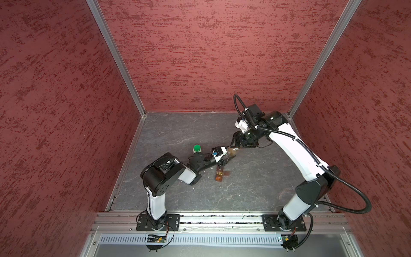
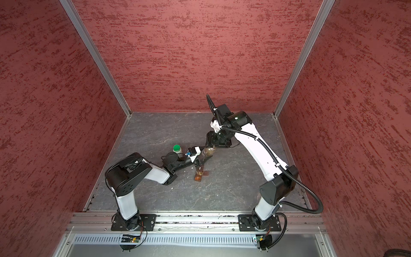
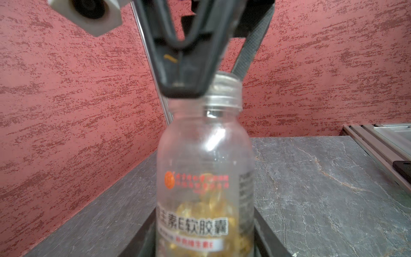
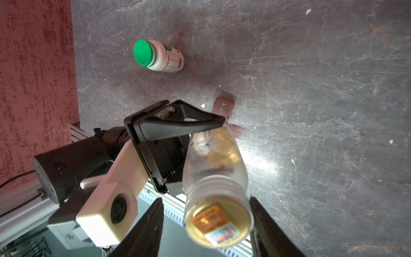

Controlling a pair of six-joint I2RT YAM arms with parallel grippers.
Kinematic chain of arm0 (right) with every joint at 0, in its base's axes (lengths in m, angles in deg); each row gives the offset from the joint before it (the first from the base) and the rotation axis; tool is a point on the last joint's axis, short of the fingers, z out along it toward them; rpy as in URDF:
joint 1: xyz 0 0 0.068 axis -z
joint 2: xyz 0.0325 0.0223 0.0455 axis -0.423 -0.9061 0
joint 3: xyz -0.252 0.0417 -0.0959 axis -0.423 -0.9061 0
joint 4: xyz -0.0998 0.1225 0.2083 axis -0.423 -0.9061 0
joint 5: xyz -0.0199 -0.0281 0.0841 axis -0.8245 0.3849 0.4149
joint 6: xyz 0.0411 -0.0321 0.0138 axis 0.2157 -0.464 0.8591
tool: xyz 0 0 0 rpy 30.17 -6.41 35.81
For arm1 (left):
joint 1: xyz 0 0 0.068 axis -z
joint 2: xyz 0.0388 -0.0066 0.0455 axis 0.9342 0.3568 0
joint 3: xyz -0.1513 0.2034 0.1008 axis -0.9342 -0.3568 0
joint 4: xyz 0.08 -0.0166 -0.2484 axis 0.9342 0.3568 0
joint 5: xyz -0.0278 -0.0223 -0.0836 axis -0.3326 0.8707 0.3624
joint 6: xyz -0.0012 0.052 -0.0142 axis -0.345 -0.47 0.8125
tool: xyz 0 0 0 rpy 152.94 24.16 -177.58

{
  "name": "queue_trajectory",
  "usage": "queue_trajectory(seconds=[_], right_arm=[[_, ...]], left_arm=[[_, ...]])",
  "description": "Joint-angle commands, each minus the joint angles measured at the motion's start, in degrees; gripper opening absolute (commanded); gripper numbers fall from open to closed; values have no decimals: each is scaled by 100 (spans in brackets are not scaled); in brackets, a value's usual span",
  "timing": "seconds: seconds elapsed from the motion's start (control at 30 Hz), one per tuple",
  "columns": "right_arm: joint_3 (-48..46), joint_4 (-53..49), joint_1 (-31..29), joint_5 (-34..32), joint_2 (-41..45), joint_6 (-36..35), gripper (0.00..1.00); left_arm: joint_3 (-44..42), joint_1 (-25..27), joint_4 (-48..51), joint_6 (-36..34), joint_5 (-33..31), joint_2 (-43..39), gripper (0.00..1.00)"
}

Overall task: Sort the pills into containers
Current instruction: 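Press the cap onto the bottle mouth and twist it with the right gripper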

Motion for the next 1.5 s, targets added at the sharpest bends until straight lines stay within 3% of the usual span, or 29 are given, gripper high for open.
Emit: queue_trajectory(seconds=[0.0, 0.33, 0.6, 0.93, 1.27, 1.47], right_arm=[[-90, -85, -117, 205, 289, -74, 61], [538, -176, 241, -835, 27, 21, 68], [655, 180, 244, -236, -401, -127, 69], [150, 197, 17, 295, -43, -234, 65], [-364, 128, -99, 337, 524, -163, 63], [19, -38, 79, -564, 418, -32, 67]], left_arm=[[60, -48, -26, 33, 68, -19, 0], [-28, -35, -20, 49, 80, -119, 0], [-72, 46, -25, 58, 33, -170, 0], [-6, 16, -26, 32, 42, -95, 0], [24, -65, -26, 32, 80, -23, 0], [-11, -65, -25, 41, 81, -79, 0]])
